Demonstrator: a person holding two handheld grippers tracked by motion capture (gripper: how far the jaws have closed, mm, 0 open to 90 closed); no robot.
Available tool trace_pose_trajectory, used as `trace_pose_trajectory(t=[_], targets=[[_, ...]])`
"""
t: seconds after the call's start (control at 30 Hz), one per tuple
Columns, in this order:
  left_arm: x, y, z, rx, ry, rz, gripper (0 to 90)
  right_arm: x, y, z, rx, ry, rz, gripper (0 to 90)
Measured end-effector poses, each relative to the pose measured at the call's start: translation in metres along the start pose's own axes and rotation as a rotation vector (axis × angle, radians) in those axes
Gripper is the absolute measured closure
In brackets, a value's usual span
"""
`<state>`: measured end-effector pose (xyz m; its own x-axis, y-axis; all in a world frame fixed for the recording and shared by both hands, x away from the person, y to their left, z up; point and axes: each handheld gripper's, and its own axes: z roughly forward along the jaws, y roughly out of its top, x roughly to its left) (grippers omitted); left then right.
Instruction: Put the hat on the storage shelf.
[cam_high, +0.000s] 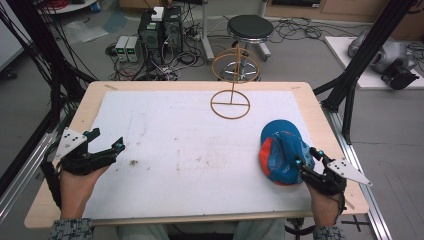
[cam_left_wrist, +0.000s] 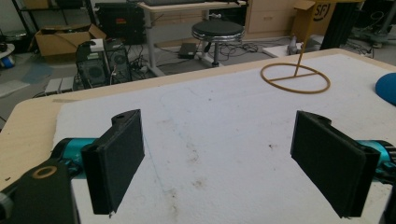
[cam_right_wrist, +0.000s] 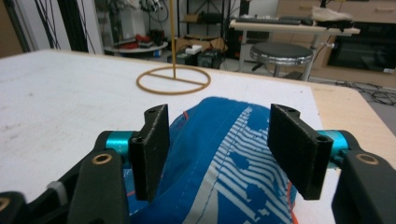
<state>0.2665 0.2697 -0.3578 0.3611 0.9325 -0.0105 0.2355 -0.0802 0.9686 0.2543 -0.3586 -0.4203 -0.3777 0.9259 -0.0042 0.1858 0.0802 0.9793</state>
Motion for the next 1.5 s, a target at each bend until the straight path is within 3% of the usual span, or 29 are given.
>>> trace_pose_trajectory(t=[0.17,0.47,0.6,0.8,1.07,1.27,1.43,1.47,1.5], targets=[[0.001,0.0,0.0,-0.002,-0.004,0.0,17.7,0.0,-0.002,0.003,0.051,-0.01,0.0,46.4],[0.0,-0.001,0.001,0.001,-0.008,-0.001,17.8,0.001,-0.003,0.003,0.085,-0.024,-0.01,61.4],[0.0,-0.002,0.002,0.001,-0.009,0.001,17.8,0.002,-0.004,0.004,0.104,-0.028,-0.032,74.0],[-0.001,-0.003,0.003,0.007,-0.009,-0.001,17.8,0.001,-0.001,0.008,0.112,-0.019,-0.015,87.6],[-0.003,-0.002,0.004,0.005,-0.02,0.006,17.8,-0.004,0.012,0.01,0.06,-0.024,0.078,88.5],[0.001,0.002,-0.001,-0.012,-0.009,-0.001,17.8,-0.007,0.026,0.019,0.025,-0.021,0.112,88.6],[0.003,0.004,-0.005,-0.027,-0.005,-0.008,17.8,-0.013,0.038,0.028,-0.003,-0.033,0.204,88.8],[0.003,0.004,-0.005,-0.027,-0.005,-0.008,17.8,-0.013,0.038,0.028,-0.003,-0.033,0.204,88.8],[0.004,0.004,-0.005,-0.024,-0.006,-0.004,17.8,-0.015,0.043,0.031,-0.012,-0.042,0.243,88.8]])
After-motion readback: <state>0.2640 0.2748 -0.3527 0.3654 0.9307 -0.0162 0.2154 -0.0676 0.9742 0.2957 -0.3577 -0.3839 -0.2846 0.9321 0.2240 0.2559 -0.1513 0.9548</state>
